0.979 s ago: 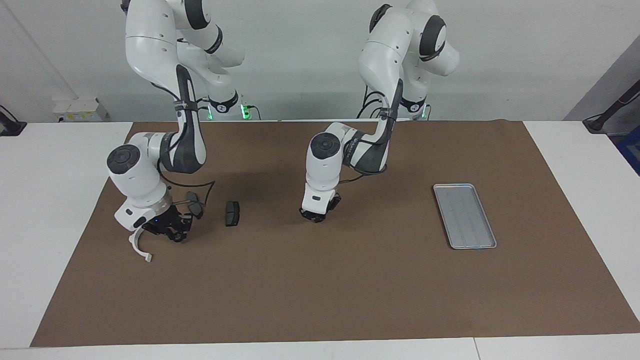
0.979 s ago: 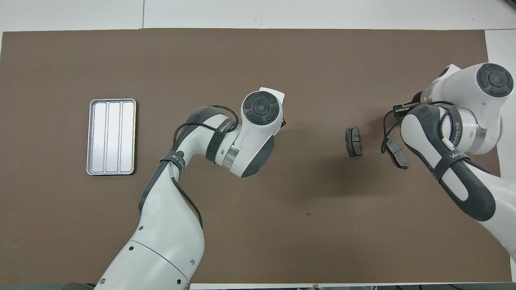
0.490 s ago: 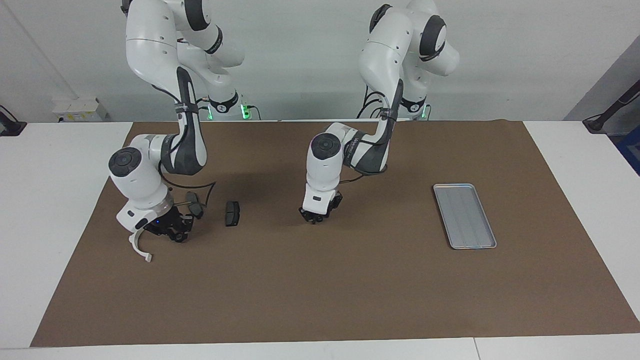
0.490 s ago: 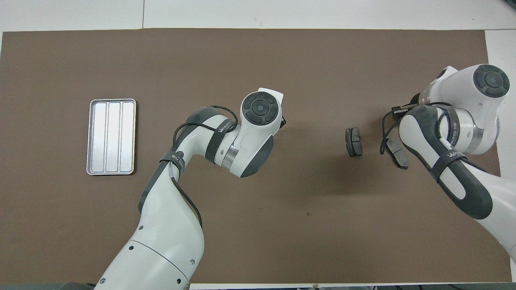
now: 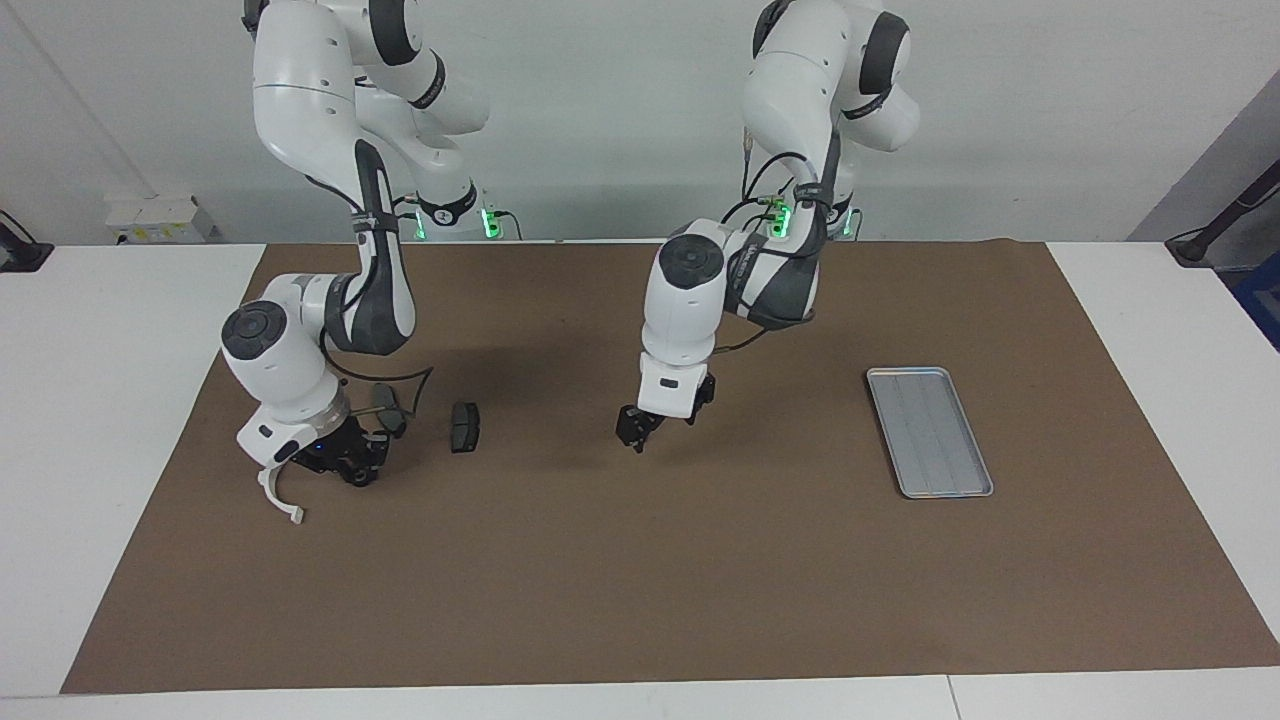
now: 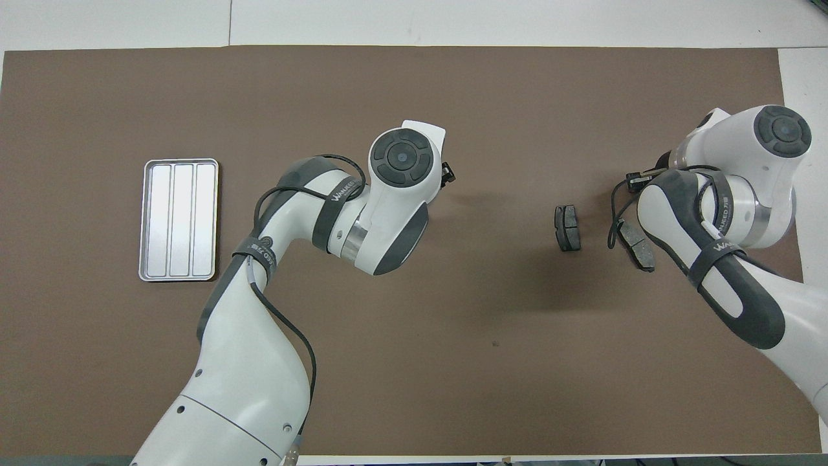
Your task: Place bearing gear from tray to pile
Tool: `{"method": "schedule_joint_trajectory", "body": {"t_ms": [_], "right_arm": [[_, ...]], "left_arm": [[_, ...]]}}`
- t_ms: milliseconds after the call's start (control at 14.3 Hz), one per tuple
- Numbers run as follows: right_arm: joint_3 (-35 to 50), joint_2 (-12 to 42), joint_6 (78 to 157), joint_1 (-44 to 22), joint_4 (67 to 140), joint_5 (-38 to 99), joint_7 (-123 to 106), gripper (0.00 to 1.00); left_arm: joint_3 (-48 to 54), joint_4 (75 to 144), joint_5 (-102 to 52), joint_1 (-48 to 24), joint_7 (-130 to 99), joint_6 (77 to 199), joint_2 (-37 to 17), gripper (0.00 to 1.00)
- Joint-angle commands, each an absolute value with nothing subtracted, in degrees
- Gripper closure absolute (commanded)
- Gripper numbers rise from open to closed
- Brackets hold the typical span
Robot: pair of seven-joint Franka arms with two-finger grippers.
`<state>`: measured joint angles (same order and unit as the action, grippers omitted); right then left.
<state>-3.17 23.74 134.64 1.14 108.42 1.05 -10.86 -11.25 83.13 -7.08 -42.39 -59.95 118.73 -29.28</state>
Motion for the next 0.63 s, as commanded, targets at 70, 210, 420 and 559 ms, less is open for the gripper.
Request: {"method": "schedule_joint_trajectory", "body": {"t_ms": [70, 210, 420, 559], "right_arm": [[-2.4, 21.7, 132.9, 1.8, 108.6, 1.0, -11.9, 0.30], [-2.4, 19.5, 129.1, 1.8, 108.1, 1.0, -11.8, 0.25], [-2.3, 16.7, 126.9, 0.9, 107.6, 1.0, -9.9, 0.25], [-1.8, 15.3, 122.3, -1.5, 105.0, 1.0, -5.1, 0.25]], "left_arm": [[-11.1, 85.2, -6.3, -34.4, -52.0, 108.7, -20.1, 0.00], [-11.1, 85.2, -6.3, -29.9, -46.2, 104.8, -17.2, 0.00], [-11.1, 85.0, -6.3, -22.9, -35.1, 99.5, -13.5, 0.00], [-11.1, 85.1, -6.2, -18.6, -28.7, 96.3, -11.2, 0.00]]}}
